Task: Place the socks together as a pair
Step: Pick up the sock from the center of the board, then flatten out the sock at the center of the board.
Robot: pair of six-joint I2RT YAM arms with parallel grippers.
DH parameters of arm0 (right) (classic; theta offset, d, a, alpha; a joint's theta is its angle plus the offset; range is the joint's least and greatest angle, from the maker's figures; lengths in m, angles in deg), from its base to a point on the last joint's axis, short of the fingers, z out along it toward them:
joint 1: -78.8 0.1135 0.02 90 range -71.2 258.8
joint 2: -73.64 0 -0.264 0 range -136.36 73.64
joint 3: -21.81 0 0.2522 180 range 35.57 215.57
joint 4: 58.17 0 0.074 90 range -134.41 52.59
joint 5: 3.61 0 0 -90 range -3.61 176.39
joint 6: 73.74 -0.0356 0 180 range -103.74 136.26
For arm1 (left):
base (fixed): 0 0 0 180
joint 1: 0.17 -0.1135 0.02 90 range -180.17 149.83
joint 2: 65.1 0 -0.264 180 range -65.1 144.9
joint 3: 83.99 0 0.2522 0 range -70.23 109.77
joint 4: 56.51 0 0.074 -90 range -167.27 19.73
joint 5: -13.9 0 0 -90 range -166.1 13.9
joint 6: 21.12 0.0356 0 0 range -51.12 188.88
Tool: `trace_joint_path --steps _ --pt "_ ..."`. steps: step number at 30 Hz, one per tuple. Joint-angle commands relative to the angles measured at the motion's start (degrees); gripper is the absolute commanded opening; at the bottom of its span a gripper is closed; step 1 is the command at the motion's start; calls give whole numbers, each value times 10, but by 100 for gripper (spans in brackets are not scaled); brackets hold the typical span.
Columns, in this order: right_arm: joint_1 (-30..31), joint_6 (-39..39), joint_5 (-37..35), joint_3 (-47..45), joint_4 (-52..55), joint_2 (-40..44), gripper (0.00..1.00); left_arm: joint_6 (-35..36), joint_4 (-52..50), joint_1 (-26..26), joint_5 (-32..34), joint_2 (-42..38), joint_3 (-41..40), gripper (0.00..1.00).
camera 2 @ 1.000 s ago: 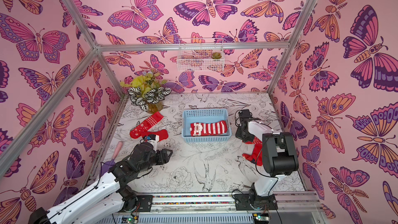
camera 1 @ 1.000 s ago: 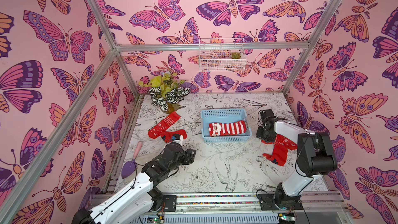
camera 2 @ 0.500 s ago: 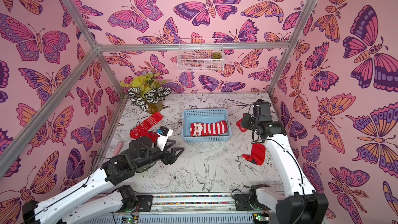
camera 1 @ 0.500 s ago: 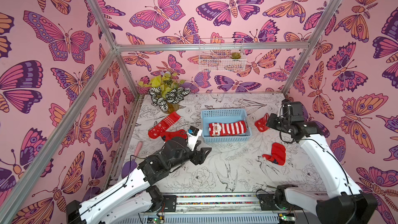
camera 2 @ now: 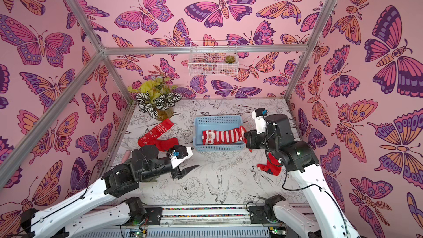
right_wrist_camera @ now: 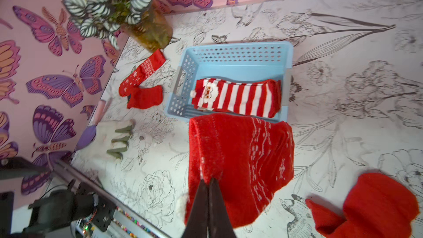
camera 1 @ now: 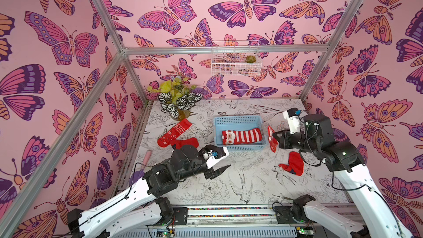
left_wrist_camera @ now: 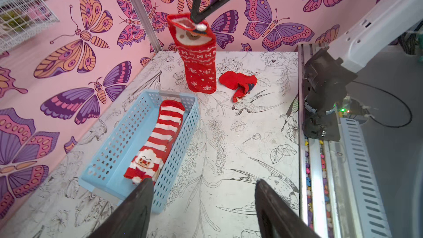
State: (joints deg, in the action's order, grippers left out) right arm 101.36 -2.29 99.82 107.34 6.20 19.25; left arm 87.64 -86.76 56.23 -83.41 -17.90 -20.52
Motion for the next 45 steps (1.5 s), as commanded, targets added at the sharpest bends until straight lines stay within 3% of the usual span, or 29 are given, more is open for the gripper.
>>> trace_joint_path --steps 1,6,16,33,39,45 --pt "47 17 11 24 20 1 1 74 -5 8 -1 11 25 71" --pt "120 14 -29 7 -3 -17 0 135 6 10 5 32 35 66" --pt "230 8 -32 -10 -75 -91 0 234 113 9 62 71 -7 67" --pt "252 11 -21 -9 -91 -136 0 357 115 -18 33 123 -16 66" --pt "264 11 -22 -16 -100 -137 0 386 114 -23 48 137 -15 54" --pt "268 3 -7 -18 -109 -150 0 412 129 -23 64 150 -16 54"
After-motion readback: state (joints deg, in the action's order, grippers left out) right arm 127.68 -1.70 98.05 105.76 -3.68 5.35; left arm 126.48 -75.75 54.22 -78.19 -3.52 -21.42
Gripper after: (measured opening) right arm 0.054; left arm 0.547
